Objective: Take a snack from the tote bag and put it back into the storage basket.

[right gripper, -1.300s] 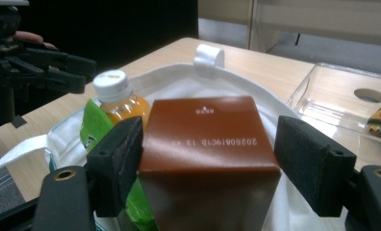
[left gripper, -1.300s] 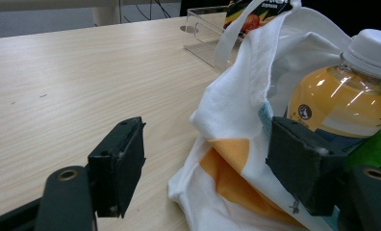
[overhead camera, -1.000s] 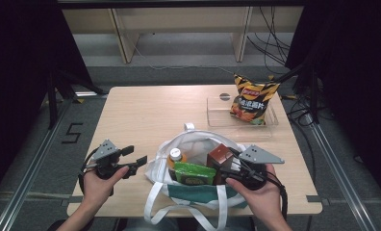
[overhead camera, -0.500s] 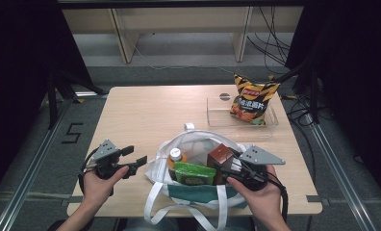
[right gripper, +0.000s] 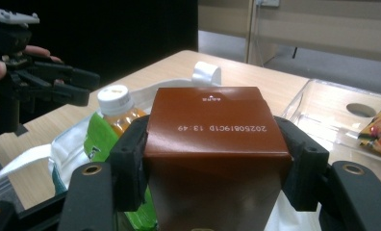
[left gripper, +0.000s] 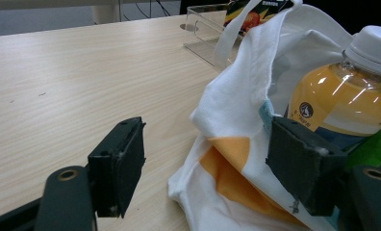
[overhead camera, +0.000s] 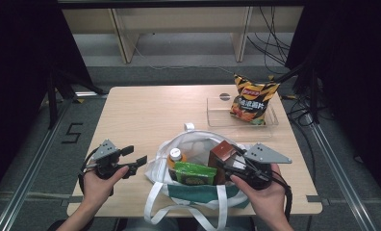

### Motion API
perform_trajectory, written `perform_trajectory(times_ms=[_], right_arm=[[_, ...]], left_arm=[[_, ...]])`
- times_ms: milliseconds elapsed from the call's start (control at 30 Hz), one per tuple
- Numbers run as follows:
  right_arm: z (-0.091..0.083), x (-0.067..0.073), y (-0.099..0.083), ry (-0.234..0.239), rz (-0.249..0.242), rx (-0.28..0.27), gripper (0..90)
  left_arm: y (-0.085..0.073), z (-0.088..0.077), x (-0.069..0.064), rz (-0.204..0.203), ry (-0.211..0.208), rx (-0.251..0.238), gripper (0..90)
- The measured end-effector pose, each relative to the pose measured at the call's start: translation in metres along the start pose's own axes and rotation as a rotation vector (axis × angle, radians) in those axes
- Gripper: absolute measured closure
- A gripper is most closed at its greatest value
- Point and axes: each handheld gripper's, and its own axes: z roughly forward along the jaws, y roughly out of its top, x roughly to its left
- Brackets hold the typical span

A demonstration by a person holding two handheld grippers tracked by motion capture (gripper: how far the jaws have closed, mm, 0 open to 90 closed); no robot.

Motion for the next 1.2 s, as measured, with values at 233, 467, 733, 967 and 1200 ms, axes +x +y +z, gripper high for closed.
perform_trajectory(times_ms=[233,467,733,967,1200], right_arm=[[-0.009,-0.001,0.01,-0.002,-0.007,-0.022,39.0],[-0.013,-0.002,0.017,0.003,0.001,-0.045,39.1],[-0.021,-0.002,0.027,-0.004,0.029,-0.062,39.1],[-0.03,-0.005,0.039,-0.003,0.026,-0.082,39.1],[-0.039,-0.008,0.05,-0.012,0.038,-0.103,39.2]], left_arm=[[0.0,0.0,0.0,0.0,0.0,-0.002,28.6],[0.0,0.0,0.0,-0.016,0.004,-0.002,28.6],[0.0,-0.001,-0.001,-0.008,0.008,0.0,28.6],[0.0,0.0,0.0,-0.004,0.002,-0.004,28.6],[0.0,0.0,0.0,-0.002,0.007,0.002,28.6]])
